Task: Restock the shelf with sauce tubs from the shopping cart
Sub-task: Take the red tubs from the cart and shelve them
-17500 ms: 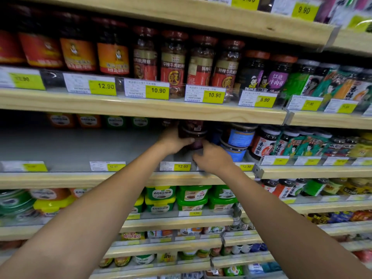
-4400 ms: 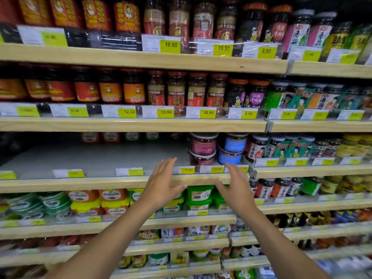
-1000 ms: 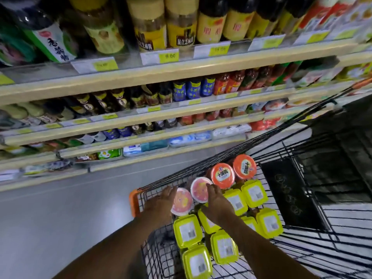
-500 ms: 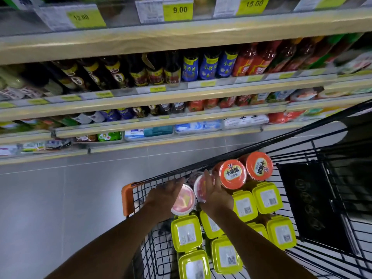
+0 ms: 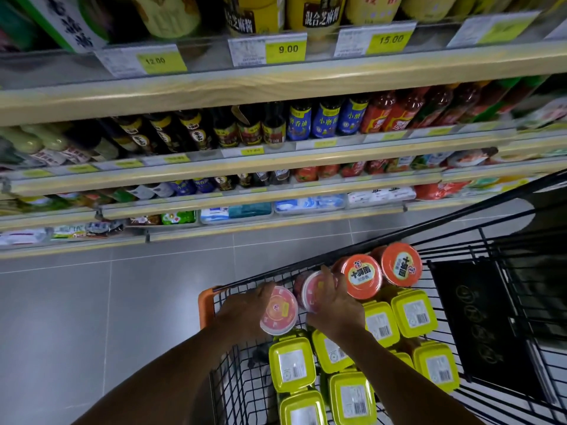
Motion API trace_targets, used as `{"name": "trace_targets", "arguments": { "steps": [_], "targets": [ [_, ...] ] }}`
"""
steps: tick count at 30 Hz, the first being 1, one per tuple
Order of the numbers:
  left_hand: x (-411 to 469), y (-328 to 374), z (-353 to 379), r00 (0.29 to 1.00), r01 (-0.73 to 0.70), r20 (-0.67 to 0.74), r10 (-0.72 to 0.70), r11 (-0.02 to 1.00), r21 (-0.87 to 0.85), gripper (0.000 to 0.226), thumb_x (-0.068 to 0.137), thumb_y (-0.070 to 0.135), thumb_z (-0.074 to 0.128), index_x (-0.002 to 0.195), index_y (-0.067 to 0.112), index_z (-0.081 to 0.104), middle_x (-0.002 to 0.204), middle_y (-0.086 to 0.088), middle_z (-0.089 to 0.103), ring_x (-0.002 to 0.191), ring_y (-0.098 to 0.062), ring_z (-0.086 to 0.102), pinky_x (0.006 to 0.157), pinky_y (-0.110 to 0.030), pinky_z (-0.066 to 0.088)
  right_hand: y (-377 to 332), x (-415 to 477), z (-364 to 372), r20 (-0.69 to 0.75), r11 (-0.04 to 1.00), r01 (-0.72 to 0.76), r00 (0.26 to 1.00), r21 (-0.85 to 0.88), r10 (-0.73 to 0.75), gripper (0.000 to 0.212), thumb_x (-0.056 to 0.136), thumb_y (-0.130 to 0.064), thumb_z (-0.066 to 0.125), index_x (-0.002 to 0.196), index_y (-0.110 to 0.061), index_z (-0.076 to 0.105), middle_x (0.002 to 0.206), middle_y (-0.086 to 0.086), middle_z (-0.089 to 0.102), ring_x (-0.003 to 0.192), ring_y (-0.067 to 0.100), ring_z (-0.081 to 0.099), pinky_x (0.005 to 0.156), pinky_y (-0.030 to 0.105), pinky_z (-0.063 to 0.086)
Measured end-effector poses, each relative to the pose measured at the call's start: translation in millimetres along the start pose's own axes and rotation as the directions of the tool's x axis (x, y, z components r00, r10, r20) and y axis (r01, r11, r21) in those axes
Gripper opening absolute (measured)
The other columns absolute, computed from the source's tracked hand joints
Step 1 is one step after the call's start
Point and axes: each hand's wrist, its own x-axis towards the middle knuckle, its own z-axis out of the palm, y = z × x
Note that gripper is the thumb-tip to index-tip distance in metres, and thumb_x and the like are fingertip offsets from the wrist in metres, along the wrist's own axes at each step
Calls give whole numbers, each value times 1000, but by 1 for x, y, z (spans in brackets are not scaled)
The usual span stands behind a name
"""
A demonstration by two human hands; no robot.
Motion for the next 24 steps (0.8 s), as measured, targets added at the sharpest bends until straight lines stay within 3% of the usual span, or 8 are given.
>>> {"name": "trace_targets", "arguments": {
  "steps": [4,10,12,15,17,19,21,24],
  "targets": [
    [-14,0,-7,998,64,9,-64,989,-132,120,68,63,81,155,31,5,138,-5,59,102,-24,70,80,-36,60,4,-17,-13,-14,994,-21,1000,103,22,119,69,-63,71,159,-28,0,159,12,18,120,33,60,83,38,58],
    [-47,8,-25,997,63,-34,-73,970,-234,123,58,80,70,152,38,5,136,0,61,105,-24,70,84,-38,60,8,-59,-40,-80,997,-13,997,72,18,126,52,-91,53,157,-33,15,151,-4,29,116,24,63,77,36,59],
    [-61,13,-31,997,32,-59,-51,956,-292,120,58,84,68,153,39,9,143,6,55,114,-20,67,91,-36,58,8,-78,-61,-130,989,6,991,145,13,121,51,-91,57,154,-41,19,149,-7,37,115,22,64,82,36,59],
    [-88,22,-47,993,9,-107,-51,932,-362,114,67,69,77,156,36,15,147,7,51,129,-20,57,107,-32,48,6,-100,-88,-179,980,45,984,194,-10,121,50,-93,62,153,-47,19,152,-11,41,122,18,62,86,34,56],
    [-106,26,-61,991,-26,-132,-37,895,-445,111,68,62,82,156,36,20,147,9,49,130,-17,55,101,-25,50,3,-110,-103,-261,981,113,963,157,-69,118,50,-94,63,151,-48,22,137,-16,52,111,14,66,81,33,57],
    [-126,28,-76,983,-60,-182,-24,895,-442,116,62,75,79,155,40,19,148,16,45,132,-11,52,99,-17,44,-6,-123,-124,-326,980,171,936,101,-130,115,50,-91,64,149,-46,29,126,-18,57,108,14,65,83,34,56],
    [-144,28,-87,974,-66,-221,-42,886,-459,125,50,96,65,153,46,15,150,22,39,134,-4,45,100,-14,37,-21,-139,-147,-316,978,203,933,56,-175,113,52,-89,61,151,-44,31,129,-18,56,118,16,54,95,35,49],
    [-167,23,-100,955,-80,-290,-59,893,-443,136,49,98,62,159,36,13,160,14,32,145,-11,35,110,-21,33,-49,-161,-179,-321,961,275,907,-35,-271,112,54,-90,53,154,-46,25,134,-23,51,121,14,41,98,32,37]
  ]
}}
